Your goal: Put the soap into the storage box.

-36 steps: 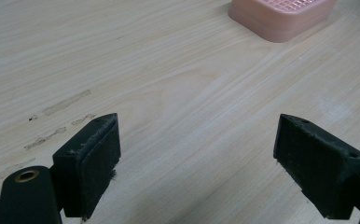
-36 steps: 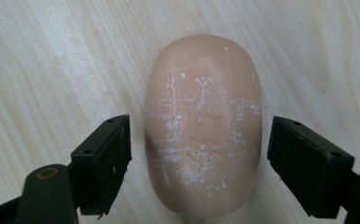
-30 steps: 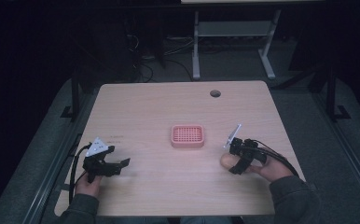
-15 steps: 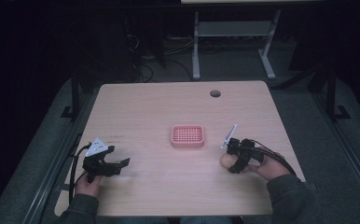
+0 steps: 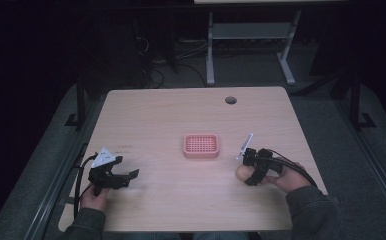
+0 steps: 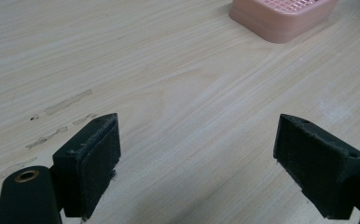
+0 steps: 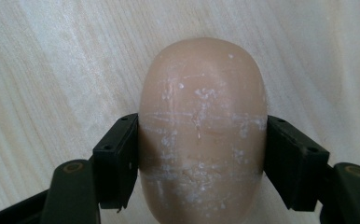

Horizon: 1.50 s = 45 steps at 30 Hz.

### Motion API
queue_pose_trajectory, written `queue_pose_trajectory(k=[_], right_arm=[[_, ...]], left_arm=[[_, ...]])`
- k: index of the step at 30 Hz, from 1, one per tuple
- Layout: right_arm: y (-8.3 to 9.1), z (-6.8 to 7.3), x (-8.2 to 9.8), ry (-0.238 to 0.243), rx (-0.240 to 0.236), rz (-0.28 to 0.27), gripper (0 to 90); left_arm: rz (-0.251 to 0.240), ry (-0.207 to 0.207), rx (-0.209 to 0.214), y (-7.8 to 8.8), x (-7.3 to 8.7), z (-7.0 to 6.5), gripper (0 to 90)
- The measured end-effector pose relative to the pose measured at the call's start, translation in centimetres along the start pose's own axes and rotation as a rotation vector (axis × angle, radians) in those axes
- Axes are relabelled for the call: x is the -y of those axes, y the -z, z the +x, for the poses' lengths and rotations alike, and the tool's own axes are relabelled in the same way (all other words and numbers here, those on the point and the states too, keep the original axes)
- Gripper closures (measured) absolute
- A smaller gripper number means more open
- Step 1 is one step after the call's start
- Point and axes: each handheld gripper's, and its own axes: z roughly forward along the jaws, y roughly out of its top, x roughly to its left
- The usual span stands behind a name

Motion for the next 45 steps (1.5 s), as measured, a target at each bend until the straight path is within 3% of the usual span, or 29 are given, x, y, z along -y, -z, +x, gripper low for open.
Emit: queue_pose_trajectory(k=[10,22,37,45], right_arm=[[0.8,0.0,-0.2,0.012,-0.008,-0.03,31.9],[1.9,-0.4,-1.6,0.031,-0.01,-0.059,31.9],[2.2,-1.3,-2.9,0.033,-0.055,-0.102,31.9],[2.6,-1.7,-4.3,0.05,-0.054,-0.1,31.9]], left_arm=[[-0.002,0.001,0.0,0.0,0.0,0.0,14.3],[-0.005,0.005,0.0,0.1,0.0,0.0,14.3],[-0.007,0.01,-0.003,0.2,0.0,0.2,14.3],[-0.007,0.01,0.0,0.2,0.0,0.1,14.3]])
